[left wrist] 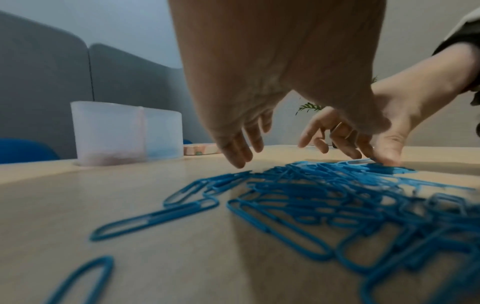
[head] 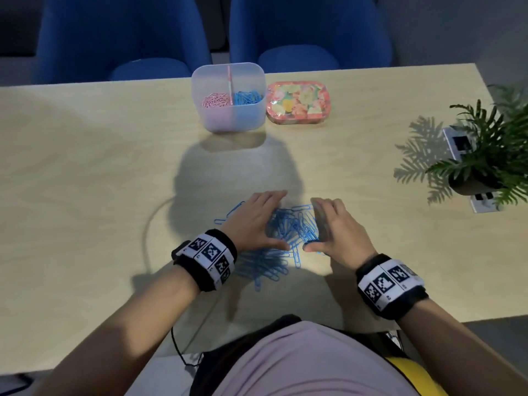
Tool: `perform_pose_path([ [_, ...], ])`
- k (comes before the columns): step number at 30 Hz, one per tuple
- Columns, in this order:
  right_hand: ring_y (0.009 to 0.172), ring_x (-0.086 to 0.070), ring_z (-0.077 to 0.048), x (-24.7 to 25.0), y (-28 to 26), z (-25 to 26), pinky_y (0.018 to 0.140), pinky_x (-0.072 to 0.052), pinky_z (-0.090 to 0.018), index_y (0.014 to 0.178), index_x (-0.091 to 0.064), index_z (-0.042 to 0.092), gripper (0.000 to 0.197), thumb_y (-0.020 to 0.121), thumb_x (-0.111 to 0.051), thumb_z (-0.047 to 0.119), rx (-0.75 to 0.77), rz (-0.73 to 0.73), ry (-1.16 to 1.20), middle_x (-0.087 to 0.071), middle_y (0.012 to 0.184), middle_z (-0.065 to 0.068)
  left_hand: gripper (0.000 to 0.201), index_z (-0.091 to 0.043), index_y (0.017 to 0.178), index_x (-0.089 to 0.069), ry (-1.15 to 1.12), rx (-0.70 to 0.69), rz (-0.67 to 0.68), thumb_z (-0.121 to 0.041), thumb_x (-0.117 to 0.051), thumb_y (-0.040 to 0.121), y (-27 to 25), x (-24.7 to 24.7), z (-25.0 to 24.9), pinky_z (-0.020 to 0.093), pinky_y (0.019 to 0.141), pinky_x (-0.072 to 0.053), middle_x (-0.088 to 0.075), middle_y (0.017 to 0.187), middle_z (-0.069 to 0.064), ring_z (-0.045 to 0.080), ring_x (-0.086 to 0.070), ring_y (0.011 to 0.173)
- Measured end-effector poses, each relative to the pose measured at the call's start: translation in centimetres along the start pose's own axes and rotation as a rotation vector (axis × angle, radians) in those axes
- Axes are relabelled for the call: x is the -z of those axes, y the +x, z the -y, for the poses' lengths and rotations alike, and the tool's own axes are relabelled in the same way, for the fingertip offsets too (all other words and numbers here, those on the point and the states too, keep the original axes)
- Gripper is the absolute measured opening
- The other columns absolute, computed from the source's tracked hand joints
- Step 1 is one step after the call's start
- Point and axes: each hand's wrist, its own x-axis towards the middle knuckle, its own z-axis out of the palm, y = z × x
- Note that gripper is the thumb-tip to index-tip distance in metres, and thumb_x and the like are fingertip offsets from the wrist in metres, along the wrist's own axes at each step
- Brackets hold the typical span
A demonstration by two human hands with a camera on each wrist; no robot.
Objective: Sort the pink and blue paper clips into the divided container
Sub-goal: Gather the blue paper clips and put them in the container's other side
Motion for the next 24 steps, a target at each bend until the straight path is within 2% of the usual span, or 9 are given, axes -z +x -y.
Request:
perform_pose_path([
  [1, 0.117, -0.046, -0.024, 0.2, -0.2, -0.1, 0.086, -0.048, -0.041, 0.141, -0.026, 0.023, 0.11, 0.051, -0.084, 0.049, -0.027, 0.004, -0.027, -0.039, 0.125, -0.003, 0.119, -0.009, 0.146, -0.019, 0.075, 0.018, 0.008, -0.071, -0.067, 0.056, -0.1, -0.1, 0.0, 0.029, 0.113, -0.018, -0.034, 0.146, 0.009, 0.024, -0.032, 0.133],
  [3, 0.117, -0.042, -0.025, 0.2, -0.2, 0.2, 0.086, -0.047, -0.04, 0.144, -0.017, 0.022, 0.126, 0.043, -0.084, 0.057, -0.032, 0.061, -0.09, -0.036, 0.124, -0.004, 0.126, -0.009, 0.146, -0.02, 0.198, 0.03, 0.041, -0.074, -0.069, 0.049, -0.1, -1.1, -0.4, 0.038, 0.113, -0.025, -0.034, 0.145, 0.01, 0.027, -0.032, 0.132],
  [6, 0.115, -0.04, -0.026, -0.7, 0.6, 1.3, 0.089, -0.047, -0.04, 0.146, -0.017, 0.015, 0.132, 0.041, -0.082, 0.061, 0.029, 0.108, -0.176, -0.035, 0.125, -0.006, 0.117, -0.01, 0.141, -0.029, 0.299, 0.056, 0.081, -0.07, -0.07, 0.05, 0.2, -2.4, -1.6, 0.04, 0.105, -0.031, -0.036, 0.14, 0.008, 0.028, -0.035, 0.126],
  [9, 0.111, -0.043, -0.027, -1.7, 0.8, 1.7, 0.091, -0.045, -0.041, 0.142, -0.027, 0.013, 0.114, 0.052, -0.081, 0.055, 0.041, 0.076, -0.122, -0.038, 0.121, -0.008, 0.091, -0.01, 0.134, -0.038, 0.28, 0.075, 0.081, -0.056, -0.07, 0.063, 1.0, -2.2, -2.0, 0.039, 0.1, -0.036, -0.041, 0.13, 0.009, 0.027, -0.039, 0.116],
  [12, 0.107, -0.047, -0.03, -2.3, 0.8, 1.5, 0.093, -0.043, -0.038, 0.134, -0.042, 0.013, 0.079, 0.067, -0.079, 0.034, 0.065, 0.045, -0.021, -0.043, 0.115, -0.01, 0.06, -0.011, 0.125, -0.047, 0.221, 0.076, 0.052, -0.04, -0.066, 0.075, 1.4, -1.7, -1.8, 0.039, 0.093, -0.039, -0.047, 0.121, 0.011, 0.029, -0.045, 0.108],
  [17, 0.097, -0.051, -0.034, -3.1, 0.9, 2.3, 0.081, -0.047, -0.043, 0.115, -0.054, 0.008, 0.033, 0.082, -0.058, 0.007, 0.091, -0.057, 0.022, -0.047, 0.108, -0.014, 0.033, -0.007, 0.11, -0.057, 0.092, 0.074, 0.032, -0.022, -0.062, 0.081, 1.3, -1.8, -1.9, 0.037, 0.08, -0.042, -0.05, 0.117, 0.014, 0.031, -0.052, 0.1],
  [19, 0.095, -0.051, -0.035, -3.3, 1.3, 2.8, 0.078, -0.047, -0.044, 0.113, -0.054, 0.005, 0.029, 0.084, -0.051, 0.002, 0.072, -0.086, 0.0, -0.049, 0.107, -0.016, 0.027, -0.005, 0.108, -0.057, 0.079, 0.09, 0.007, -0.015, -0.057, 0.083, 1.5, -1.8, -2.1, 0.034, 0.079, -0.042, -0.05, 0.118, 0.013, 0.029, -0.053, 0.102],
  [22, 0.096, -0.053, -0.036, -3.5, 1.9, 3.4, 0.078, -0.046, -0.041, 0.115, -0.056, 0.004, 0.031, 0.085, -0.049, 0.002, 0.09, -0.108, -0.039, -0.054, 0.106, -0.018, 0.023, -0.004, 0.108, -0.058, 0.131, 0.09, 0.014, -0.008, -0.049, 0.087, 2.1, -1.5, -2.0, 0.037, 0.086, -0.044, -0.056, 0.116, 0.011, 0.03, -0.053, 0.105],
  [24, 0.097, -0.055, -0.036, -3.1, 2.2, 3.4, 0.08, -0.044, -0.039, 0.117, -0.058, 0.004, 0.032, 0.085, -0.05, 0.002, 0.108, -0.109, -0.023, -0.056, 0.106, -0.018, 0.022, -0.006, 0.108, -0.057, 0.21, 0.062, 0.023, -0.006, -0.046, 0.089, 2.2, -1.3, -1.8, 0.04, 0.082, -0.045, -0.059, 0.112, 0.01, 0.031, -0.055, 0.101],
])
